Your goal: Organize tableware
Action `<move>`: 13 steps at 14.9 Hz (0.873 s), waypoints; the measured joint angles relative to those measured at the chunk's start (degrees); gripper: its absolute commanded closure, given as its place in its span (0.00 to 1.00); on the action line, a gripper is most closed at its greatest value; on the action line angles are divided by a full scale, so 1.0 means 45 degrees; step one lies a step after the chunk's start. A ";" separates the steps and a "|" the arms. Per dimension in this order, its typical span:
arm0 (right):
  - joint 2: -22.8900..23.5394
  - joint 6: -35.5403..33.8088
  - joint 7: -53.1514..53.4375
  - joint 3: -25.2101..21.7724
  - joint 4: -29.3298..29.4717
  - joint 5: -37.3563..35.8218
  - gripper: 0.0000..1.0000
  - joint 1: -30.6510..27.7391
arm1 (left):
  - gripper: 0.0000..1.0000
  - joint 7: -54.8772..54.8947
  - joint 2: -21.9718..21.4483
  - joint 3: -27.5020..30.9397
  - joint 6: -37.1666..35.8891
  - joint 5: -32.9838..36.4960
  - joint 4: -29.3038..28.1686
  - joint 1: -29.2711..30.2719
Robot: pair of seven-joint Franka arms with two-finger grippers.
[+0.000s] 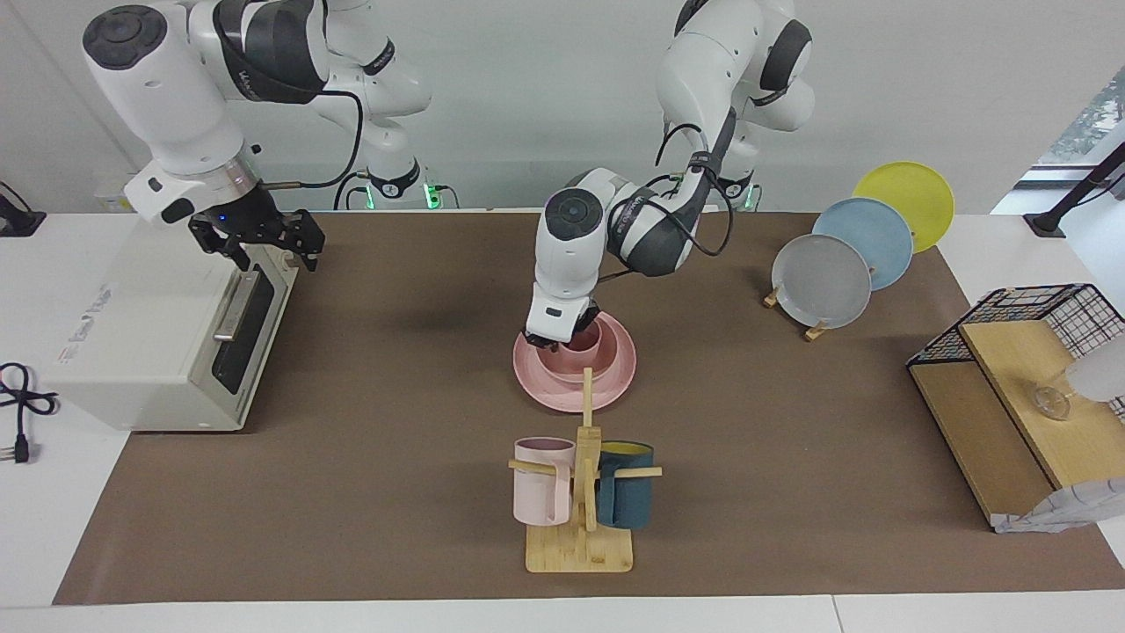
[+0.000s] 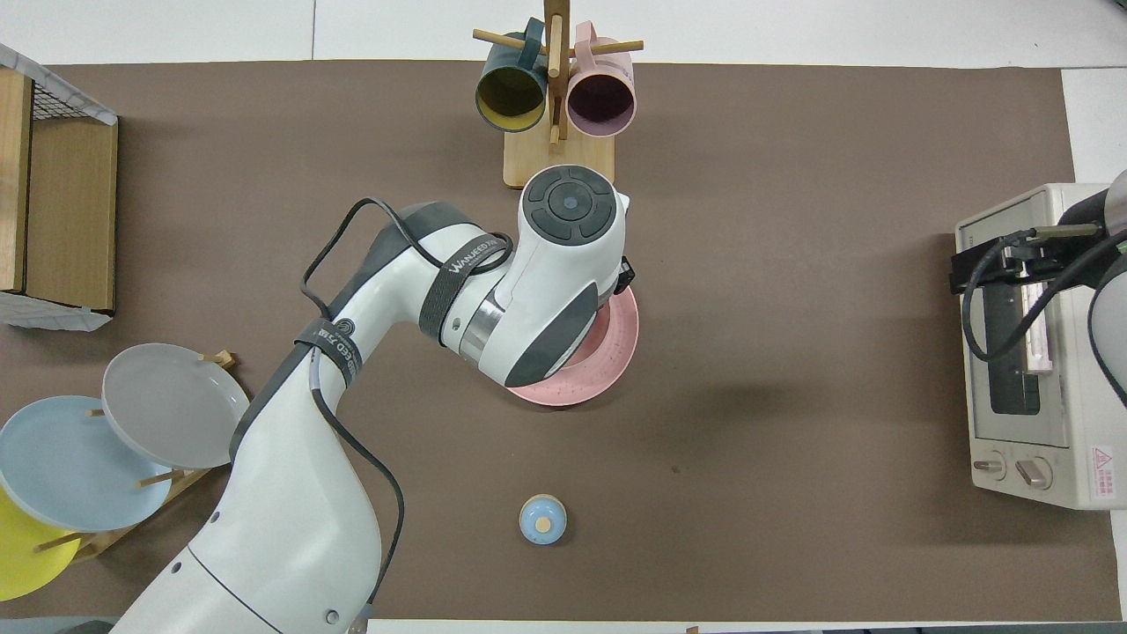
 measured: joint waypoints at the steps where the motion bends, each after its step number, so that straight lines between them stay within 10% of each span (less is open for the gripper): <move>1: -0.0002 -0.0003 -0.0011 0.0000 0.0000 0.0000 0.00 -0.0088 | 0.00 0.0031 -0.0029 0.0042 -0.0145 0.0010 0.0081 0.0013; 13: -0.0033 -0.0003 -0.0680 0.0675 0.0030 0.0000 0.00 -0.1133 | 0.00 0.7199 -0.5078 0.0432 -0.5158 0.0025 0.0471 0.5332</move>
